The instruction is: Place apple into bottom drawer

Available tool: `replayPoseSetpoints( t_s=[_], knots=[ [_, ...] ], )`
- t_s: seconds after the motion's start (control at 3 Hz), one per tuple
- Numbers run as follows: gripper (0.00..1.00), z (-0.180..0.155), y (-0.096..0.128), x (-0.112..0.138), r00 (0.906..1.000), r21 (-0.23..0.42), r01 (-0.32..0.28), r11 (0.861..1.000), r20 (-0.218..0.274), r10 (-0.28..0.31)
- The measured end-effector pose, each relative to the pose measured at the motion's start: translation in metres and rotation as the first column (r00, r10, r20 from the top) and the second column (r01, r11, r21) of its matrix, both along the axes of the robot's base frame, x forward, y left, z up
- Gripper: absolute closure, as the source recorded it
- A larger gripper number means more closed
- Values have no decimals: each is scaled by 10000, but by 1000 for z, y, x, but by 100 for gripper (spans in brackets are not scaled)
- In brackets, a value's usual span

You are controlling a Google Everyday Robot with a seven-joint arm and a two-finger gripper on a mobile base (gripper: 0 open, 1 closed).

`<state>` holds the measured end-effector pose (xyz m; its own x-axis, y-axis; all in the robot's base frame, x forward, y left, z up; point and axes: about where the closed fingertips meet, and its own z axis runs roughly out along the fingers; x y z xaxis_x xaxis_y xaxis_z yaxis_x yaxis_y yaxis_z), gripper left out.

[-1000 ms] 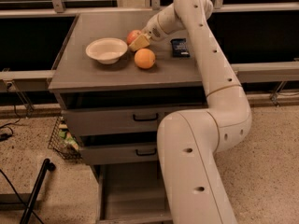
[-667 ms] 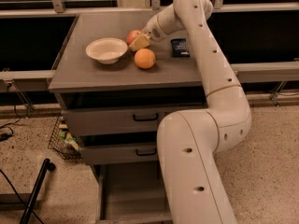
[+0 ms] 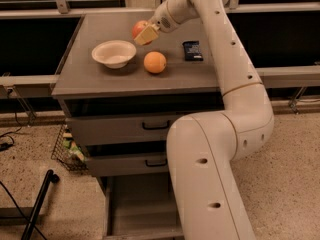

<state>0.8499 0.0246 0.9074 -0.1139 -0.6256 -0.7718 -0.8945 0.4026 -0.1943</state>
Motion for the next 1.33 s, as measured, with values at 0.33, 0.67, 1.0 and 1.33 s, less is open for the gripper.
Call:
replayPoseSetpoints(
  t_s=[0.33, 0.67, 1.0, 1.33],
  knots=[
    [100, 37, -6, -17, 9998, -32, -61, 10000, 203, 61],
    [100, 70, -25, -37, 9999, 284, 55, 9996, 162, -59],
    [100, 96, -48, -58, 9996, 1040, 260, 9942, -123, -248],
    [100, 126, -77, -81, 9976, 2401, 658, 9685, -376, -584]
  ],
)
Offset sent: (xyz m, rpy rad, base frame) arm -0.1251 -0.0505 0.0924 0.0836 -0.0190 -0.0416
